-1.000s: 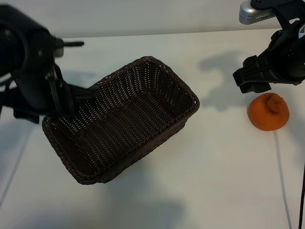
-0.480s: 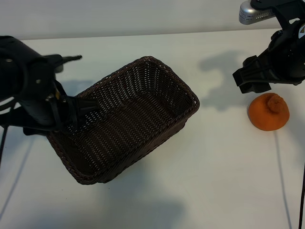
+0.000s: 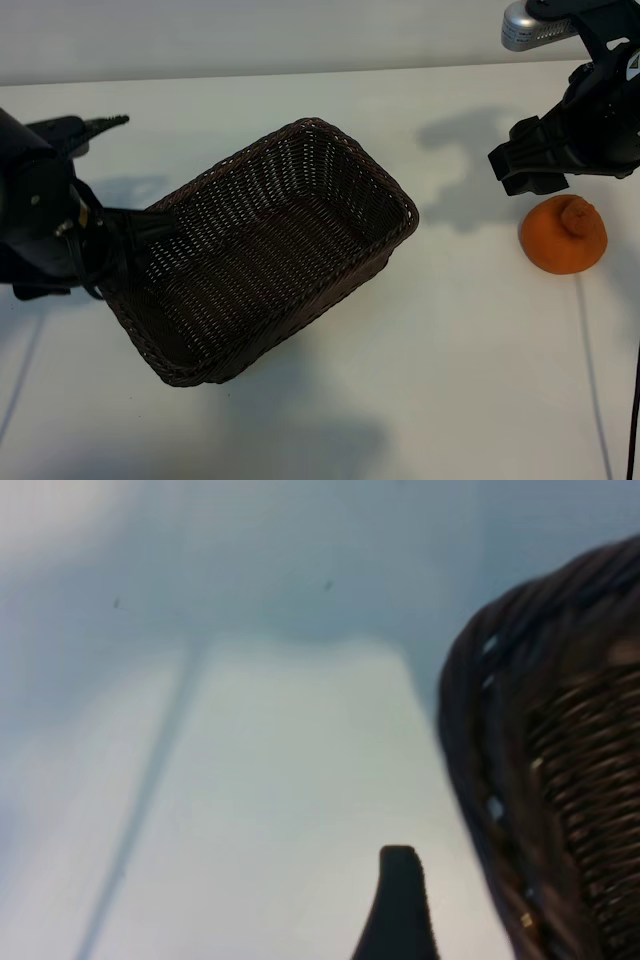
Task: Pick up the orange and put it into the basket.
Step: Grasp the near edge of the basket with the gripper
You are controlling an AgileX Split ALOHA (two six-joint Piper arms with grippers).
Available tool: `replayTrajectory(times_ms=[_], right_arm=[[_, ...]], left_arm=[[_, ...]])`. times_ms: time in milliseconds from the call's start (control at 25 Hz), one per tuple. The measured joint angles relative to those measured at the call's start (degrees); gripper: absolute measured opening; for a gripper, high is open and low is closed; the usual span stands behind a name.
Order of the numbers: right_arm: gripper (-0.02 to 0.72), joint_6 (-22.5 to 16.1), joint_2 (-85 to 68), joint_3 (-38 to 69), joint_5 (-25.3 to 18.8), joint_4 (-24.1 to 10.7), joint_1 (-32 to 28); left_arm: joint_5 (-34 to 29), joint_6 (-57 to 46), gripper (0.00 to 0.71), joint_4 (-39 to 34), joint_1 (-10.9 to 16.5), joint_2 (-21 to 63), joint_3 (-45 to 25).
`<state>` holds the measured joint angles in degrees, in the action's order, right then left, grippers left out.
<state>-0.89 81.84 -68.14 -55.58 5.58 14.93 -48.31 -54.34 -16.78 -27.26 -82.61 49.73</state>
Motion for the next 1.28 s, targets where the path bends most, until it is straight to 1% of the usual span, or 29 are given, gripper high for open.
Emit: replayTrajectory(times_ms=[200,480,640,720,880,1280], right_arm=[[0.595,0.0,0.0,0.0,-0.1,0.1,0.0],[0.595,0.1,0.0,0.0,-0.2,0.1,0.0],[0.595,0.1,0.0,0.0,-0.6,0.1,0.0],[0.595,0.1,0.0,0.0,-0.7,0.1,0.0],[0.595,0.1,0.0,0.0,-1.0,0.1,0.0],[0.595,0.1,0.0,0.0,-1.1,0.1,0.0]], left_arm=[[4.1,-3.7,0.589,0.9,0.0,0.0,-2.9],[6.0,-8.4,0.589,-0.7,0.0,0.0,-4.7],[9.5,-11.8,0.589,-2.1,0.0,0.0,-8.1],[11.6,-13.6,0.589,-3.1,0.4,0.0,-9.2],[13.5,-14.2,0.589,-3.6,1.9,0.0,-9.5],[16.2,-13.9,0.584,-3.6,3.1,-0.9,-9.7]])
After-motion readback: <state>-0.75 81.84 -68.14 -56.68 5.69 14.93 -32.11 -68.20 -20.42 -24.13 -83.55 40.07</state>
